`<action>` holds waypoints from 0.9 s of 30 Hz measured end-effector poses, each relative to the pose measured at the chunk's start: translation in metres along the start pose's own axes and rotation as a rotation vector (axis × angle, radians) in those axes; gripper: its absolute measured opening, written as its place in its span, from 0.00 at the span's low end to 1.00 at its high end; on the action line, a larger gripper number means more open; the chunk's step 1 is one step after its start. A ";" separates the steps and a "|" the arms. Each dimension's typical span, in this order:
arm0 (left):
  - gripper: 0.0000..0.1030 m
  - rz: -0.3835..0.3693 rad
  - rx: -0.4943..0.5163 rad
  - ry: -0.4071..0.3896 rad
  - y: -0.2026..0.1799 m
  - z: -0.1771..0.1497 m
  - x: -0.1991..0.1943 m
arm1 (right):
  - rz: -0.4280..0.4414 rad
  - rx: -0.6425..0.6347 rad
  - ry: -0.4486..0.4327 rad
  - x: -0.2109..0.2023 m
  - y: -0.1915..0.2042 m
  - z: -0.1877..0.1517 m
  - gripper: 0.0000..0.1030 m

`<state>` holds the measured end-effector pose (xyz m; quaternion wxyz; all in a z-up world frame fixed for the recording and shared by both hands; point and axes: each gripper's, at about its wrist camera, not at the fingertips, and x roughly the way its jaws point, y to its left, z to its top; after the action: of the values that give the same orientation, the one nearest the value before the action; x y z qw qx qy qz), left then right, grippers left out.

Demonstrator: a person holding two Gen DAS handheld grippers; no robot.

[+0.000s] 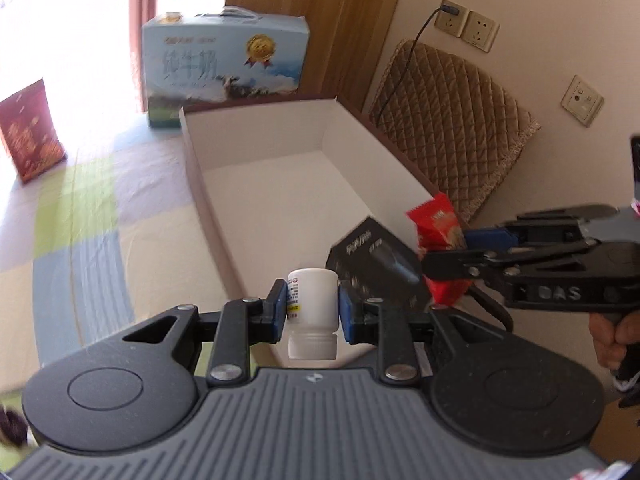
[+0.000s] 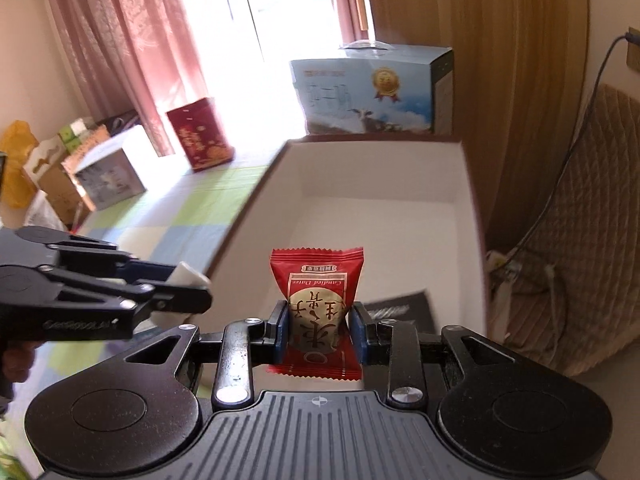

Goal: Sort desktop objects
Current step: 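Carry the red packet and white bottle over the brown box, then open the right tool dropping the packet while the left tool releases the bottle into the box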

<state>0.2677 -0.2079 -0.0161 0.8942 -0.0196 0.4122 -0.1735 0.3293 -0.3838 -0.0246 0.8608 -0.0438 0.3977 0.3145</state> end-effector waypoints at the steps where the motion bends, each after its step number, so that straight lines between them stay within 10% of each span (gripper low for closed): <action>1: 0.22 0.005 0.002 0.006 -0.001 0.006 0.007 | -0.009 -0.005 0.006 0.006 -0.007 0.004 0.28; 27: 0.22 0.131 0.018 0.184 0.026 0.083 0.162 | -0.072 -0.166 0.173 0.119 -0.072 0.057 0.28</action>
<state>0.4342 -0.2452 -0.0839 0.8623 0.0316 0.4912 -0.1193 0.4659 -0.3621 -0.0835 0.8274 -0.1563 0.4411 0.3105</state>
